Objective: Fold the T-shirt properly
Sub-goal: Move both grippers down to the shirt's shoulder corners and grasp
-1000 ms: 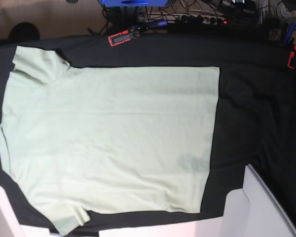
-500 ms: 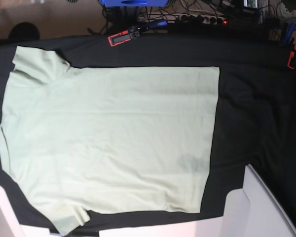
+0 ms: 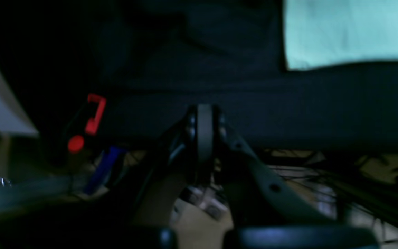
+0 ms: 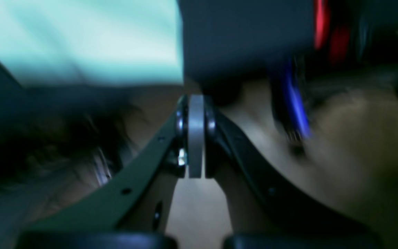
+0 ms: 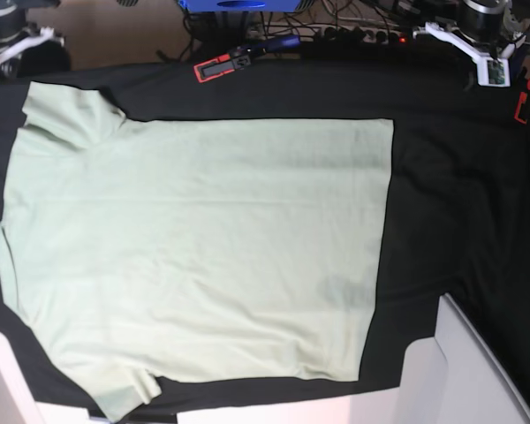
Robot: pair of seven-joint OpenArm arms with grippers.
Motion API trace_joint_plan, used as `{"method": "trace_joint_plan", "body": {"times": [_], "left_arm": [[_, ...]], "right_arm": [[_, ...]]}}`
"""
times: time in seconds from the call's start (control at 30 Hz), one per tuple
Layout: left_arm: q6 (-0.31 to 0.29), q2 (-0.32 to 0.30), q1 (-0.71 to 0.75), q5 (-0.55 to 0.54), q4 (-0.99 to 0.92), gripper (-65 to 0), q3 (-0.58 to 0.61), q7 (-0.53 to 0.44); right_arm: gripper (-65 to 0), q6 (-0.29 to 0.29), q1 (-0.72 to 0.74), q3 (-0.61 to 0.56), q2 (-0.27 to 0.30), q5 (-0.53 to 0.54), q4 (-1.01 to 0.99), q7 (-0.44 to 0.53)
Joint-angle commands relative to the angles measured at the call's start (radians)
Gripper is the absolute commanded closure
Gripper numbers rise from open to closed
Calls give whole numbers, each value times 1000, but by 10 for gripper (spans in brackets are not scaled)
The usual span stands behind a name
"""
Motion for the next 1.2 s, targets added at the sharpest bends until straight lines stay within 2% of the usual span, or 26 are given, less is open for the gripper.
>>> {"method": "trace_joint_plan", "body": {"times": [0.0, 0.07, 0.13, 0.23, 0.27, 0.43, 0.5, 0.6, 0.73, 1.1, 1.17], "left_arm": [[12, -14, -23, -33, 16, -40, -26, -3], [12, -25, -61, -97, 13, -91, -59, 52], [12, -39, -78, -135, 13, -143, -80, 87], [12, -43, -80, -138, 13, -178, -86, 57], [12, -43, -80, -138, 13, -178, -83, 29], [9, -42, -80, -138, -10, -173, -86, -79], [-32, -42, -80, -138, -25, -171, -86, -111], [-141, -42, -81, -138, -70, -171, -91, -123], [-222, -34, -106, -138, -119, -170, -94, -123], [-238, -35, -137, -138, -151, -168, -122, -125], [-238, -35, -137, -138, -151, -144, -122, -125]], "right_arm": [[-4, 31, 18, 31, 8, 44, 17, -39], [-6, 97, 76, 100, 8, 142, 17, -150], [-42, 171, 136, 173, 8, 225, 17, -274], [-144, 322, 219, 294, 8, 329, 16, -434], [-192, 348, 242, 322, 8, 355, 16, -478], [-438, 348, 321, 402, 8, 386, 2, -633], [-495, 348, 346, 419, 10, 391, -44, -656], [-505, 348, 383, 426, 31, 389, -159, -662], [-505, 348, 429, 423, 89, 389, -358, -658], [-508, 348, 498, 423, 189, 388, -523, -653], [-505, 348, 510, 425, 209, 388, -546, -653]]}}
